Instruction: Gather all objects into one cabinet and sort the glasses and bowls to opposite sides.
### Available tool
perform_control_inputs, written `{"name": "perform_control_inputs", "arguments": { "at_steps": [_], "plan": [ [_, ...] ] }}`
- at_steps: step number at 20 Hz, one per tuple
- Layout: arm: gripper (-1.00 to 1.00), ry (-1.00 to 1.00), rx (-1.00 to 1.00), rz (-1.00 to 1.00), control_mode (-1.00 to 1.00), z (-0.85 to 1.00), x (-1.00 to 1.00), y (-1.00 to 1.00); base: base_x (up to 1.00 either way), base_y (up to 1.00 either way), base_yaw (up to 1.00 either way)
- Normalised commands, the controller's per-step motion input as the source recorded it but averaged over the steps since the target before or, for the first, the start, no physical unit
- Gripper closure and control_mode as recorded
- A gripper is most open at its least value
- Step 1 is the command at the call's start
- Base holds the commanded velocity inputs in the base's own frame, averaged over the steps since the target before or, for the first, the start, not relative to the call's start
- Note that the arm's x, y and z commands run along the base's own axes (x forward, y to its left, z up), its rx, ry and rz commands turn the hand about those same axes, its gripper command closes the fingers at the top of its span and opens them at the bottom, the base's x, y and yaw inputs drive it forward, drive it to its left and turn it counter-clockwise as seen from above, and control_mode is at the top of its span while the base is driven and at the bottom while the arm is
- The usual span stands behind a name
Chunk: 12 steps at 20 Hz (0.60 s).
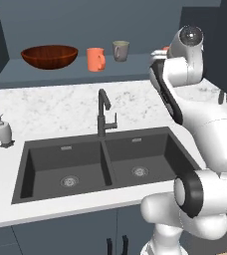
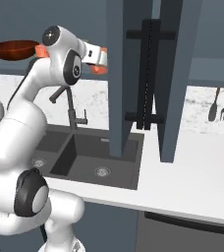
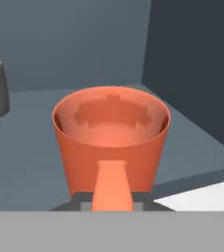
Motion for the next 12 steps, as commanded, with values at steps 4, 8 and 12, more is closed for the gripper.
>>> {"name": "perform_control_inputs", "arguments": {
  "at_steps": [4, 8, 12],
  "plan": [
    [1.00, 0.09, 0.00, 0.00, -1.00, 0.00, 0.50, -0.17, 0.00, 0.00, 0.00],
    [1.00, 0.07, 0.00, -0.01, -1.00, 0.00, 0.39, -0.27, 0.00, 0.00, 0.00],
    [1.00, 0.01, 0.00, -0.04, -1.00, 0.00, 0.29, -0.18, 0.00, 0.00, 0.00]
  ]
}}
